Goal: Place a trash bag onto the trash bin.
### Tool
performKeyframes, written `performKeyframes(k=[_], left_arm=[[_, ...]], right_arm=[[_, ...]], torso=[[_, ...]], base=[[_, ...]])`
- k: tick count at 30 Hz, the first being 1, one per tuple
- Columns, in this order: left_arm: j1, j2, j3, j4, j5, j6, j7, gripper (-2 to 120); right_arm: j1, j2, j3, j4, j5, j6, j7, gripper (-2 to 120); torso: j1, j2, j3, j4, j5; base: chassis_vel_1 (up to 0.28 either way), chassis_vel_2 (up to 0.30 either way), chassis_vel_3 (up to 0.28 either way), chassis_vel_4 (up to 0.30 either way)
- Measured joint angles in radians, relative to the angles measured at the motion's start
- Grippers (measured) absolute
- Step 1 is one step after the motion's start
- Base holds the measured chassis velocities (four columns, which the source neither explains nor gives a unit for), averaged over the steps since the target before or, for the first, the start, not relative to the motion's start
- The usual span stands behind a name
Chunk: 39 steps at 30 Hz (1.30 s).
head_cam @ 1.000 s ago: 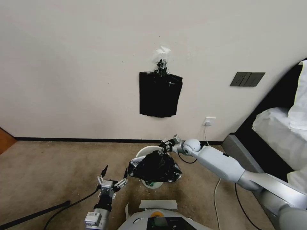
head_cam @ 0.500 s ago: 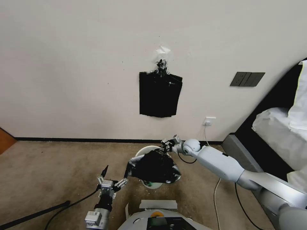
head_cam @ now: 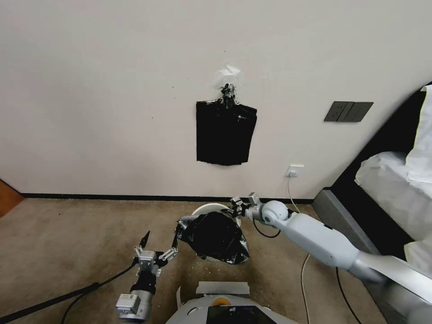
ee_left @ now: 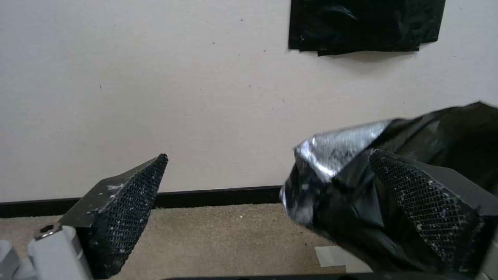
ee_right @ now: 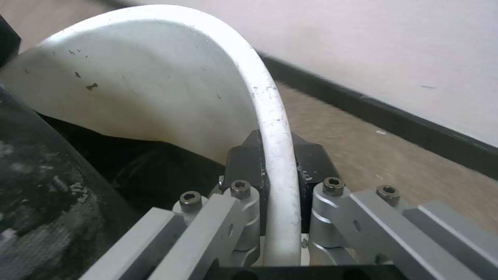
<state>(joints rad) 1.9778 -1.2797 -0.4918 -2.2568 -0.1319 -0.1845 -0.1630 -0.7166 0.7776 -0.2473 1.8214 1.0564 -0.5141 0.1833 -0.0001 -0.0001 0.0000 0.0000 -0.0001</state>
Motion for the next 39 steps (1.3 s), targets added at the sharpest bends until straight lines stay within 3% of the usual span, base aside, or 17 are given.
performKeyframes(k=[1, 2, 6, 13, 23, 39], left_arm=[[-0.004, 0.004, 0.001, -0.003, -0.006, 0.007, -0.002, 100], [-0.004, 0.004, 0.001, -0.003, -0.006, 0.007, -0.002, 100], [-0.02, 0.022, 0.002, -0.016, -0.03, 0.034, -0.012, 100], [-0.044, 0.044, 0.005, -0.02, -0.057, 0.062, -0.026, 100], [-0.07, 0.063, 0.015, -0.017, -0.08, 0.085, -0.029, 100], [-0.076, 0.079, 0.026, -0.011, -0.086, 0.091, -0.026, 100]], right_arm=[[-0.048, 0.004, 0.036, 0.044, 0.026, -0.003, 0.071, 6], [-0.048, 0.004, 0.036, 0.044, 0.026, -0.003, 0.071, 6], [-0.218, 0.052, 0.142, 0.182, 0.069, 0.02, 0.317, 6], [-0.362, 0.145, 0.251, 0.254, 0.043, 0.085, 0.52, 6], [-0.54, 0.311, 0.372, 0.257, -0.094, 0.138, 0.554, 6], [-0.602, 0.443, 0.332, 0.179, -0.206, 0.174, 0.489, 6]], torso=[[0.0, 0.0, 0.0, -0.0001, 0.0], [0.0, 0.0, 0.0, -0.0001, 0.0], [0.0, 0.0, 0.0, -0.0002, 0.0001], [0.0, 0.0, 0.0, 0.0002, -0.0001], [0.0, 0.0, 0.0, 0.0001, 0.0001], [0.0, 0.0, 0.0, 0.0001, 0.0]], base=[[0.0, 0.0, 0.0, 0.0], [0.0, 0.0, 0.0, 0.0], [0.0, 0.0, 0.0, 0.0], [0.0, 0.0, 0.0, 0.0], [0.0, 0.0, 0.0, 0.0], [0.0, 0.0, 0.0, 0.0]])
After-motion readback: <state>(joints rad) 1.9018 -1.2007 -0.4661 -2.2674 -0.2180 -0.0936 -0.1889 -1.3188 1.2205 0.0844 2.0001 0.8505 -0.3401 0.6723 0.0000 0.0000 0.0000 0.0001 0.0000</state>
